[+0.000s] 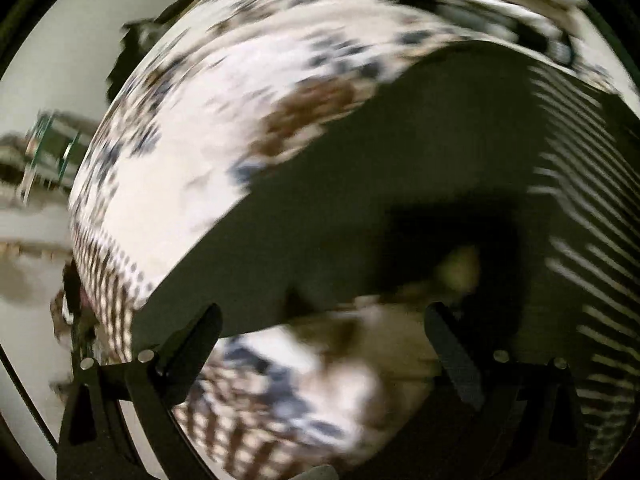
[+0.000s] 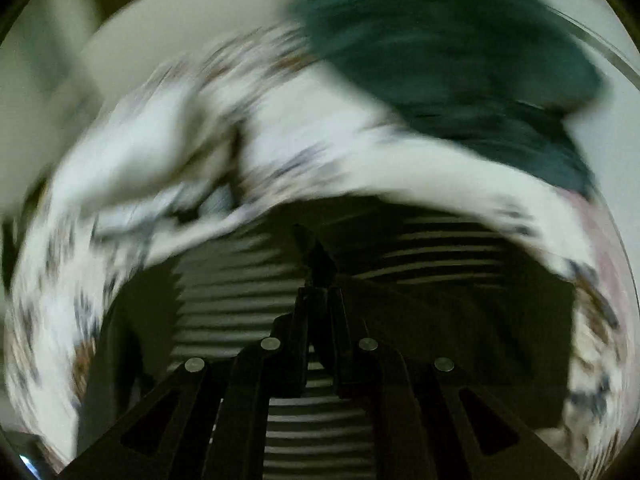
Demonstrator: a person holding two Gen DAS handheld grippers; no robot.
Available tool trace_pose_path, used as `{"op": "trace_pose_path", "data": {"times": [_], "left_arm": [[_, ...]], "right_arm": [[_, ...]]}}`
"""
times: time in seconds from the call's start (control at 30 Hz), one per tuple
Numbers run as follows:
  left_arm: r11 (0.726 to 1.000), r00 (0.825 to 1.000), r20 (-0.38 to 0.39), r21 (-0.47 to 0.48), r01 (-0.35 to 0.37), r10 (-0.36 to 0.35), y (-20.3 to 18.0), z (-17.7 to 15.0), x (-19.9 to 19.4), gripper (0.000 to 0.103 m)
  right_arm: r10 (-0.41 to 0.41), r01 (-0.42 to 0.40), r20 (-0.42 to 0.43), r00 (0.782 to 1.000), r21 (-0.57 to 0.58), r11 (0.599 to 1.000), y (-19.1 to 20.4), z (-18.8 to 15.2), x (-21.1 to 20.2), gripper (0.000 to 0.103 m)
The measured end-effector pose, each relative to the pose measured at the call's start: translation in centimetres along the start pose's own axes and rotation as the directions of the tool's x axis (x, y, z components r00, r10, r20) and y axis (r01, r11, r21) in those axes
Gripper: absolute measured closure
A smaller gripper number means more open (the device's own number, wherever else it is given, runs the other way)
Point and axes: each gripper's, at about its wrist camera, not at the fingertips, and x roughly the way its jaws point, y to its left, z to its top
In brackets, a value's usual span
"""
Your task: Fold small clothes
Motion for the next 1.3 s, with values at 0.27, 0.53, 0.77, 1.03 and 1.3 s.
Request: {"op": "trace_pose_path", "data": {"times": [0.27, 0.53, 0.77, 1.03, 1.3], "left_arm": [[0.99, 0.998, -0.062, -0.14, -0.023, 0.015, 8.7, -0.8, 3.5, 0.0], [0.944, 0.994, -0.075, -0.328, 0.046, -0.075, 19.0, -4.4, 3.2, 0.0], [0.833, 0.942, -0.146, -0.52, 0.187, -0.303, 22.4, -7.1, 9.1, 0.0], [0.68, 0.924, -0.022, -0.684, 0.264, -0.381, 24.7, -5.6, 11.1, 0.092], [0.684, 0.947, 0.167, -0.659, 0.313, -0.274, 30.8, -0.5, 6.4, 0.094]], "right_arm": [[-0.021, -0.014, -0.126, 0.992, -0.27, 0.963, 15.8, -4.9, 5.6, 0.094], [0.242, -0.226, -0.32, 0.916, 0.087, 0.97, 6.9, -6.8, 2.4, 0.044], [0.198, -0.129, -0.374, 0.906, 0.201, 0.971, 1.2, -10.7, -0.2, 0.044], [0.172, -0.087, -0.412, 0.895, 0.218, 0.972, -0.4, -14.2, -0.6, 0.043], [0.181, -0.107, -0.421, 0.889, 0.193, 0.975, 0.5, -15.5, -1.1, 0.044]]}}
